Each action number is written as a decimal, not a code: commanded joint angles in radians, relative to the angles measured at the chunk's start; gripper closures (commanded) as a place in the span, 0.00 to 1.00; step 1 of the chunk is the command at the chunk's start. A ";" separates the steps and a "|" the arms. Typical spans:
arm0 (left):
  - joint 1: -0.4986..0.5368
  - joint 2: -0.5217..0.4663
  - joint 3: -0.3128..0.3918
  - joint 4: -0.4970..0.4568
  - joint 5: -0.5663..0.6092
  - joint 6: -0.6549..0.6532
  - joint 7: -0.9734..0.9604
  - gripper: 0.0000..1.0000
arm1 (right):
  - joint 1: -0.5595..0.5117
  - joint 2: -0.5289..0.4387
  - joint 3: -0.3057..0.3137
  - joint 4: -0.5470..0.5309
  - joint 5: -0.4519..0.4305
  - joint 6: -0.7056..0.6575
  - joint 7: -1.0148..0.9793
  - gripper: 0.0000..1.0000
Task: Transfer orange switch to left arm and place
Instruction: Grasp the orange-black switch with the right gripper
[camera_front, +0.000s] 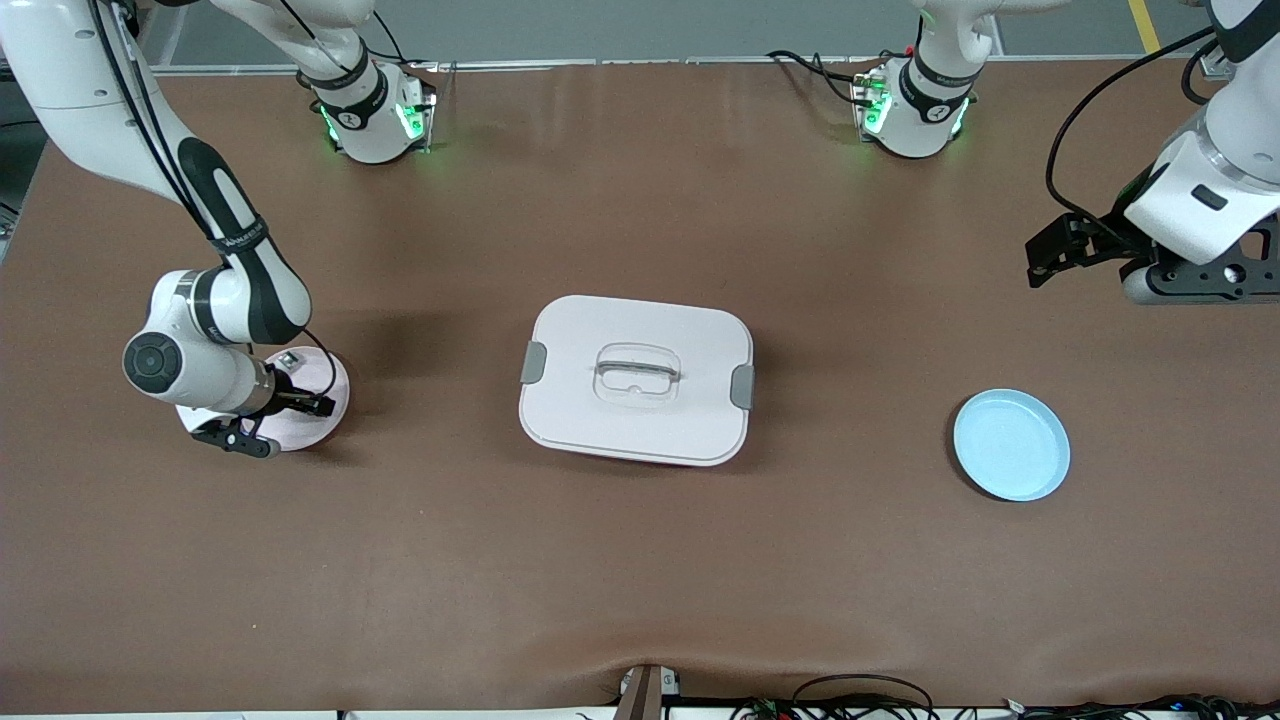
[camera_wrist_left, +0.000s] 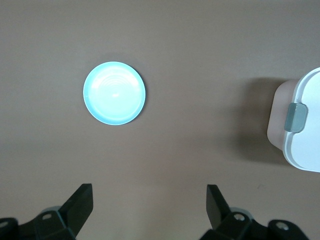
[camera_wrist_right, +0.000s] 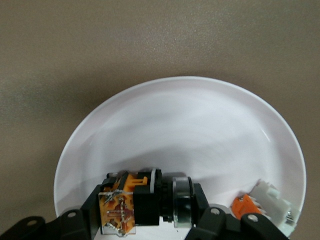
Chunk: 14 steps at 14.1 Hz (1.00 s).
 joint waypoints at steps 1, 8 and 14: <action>0.004 -0.010 -0.003 -0.008 0.004 0.022 -0.006 0.00 | 0.000 0.001 0.008 0.019 -0.030 -0.016 0.019 0.82; -0.009 -0.004 -0.024 -0.009 0.010 0.021 -0.021 0.00 | 0.048 -0.127 0.017 0.175 -0.028 -0.428 0.020 0.82; 0.002 -0.018 -0.030 -0.008 0.009 -0.008 -0.033 0.00 | 0.201 -0.176 0.017 0.425 -0.015 -0.830 0.205 0.81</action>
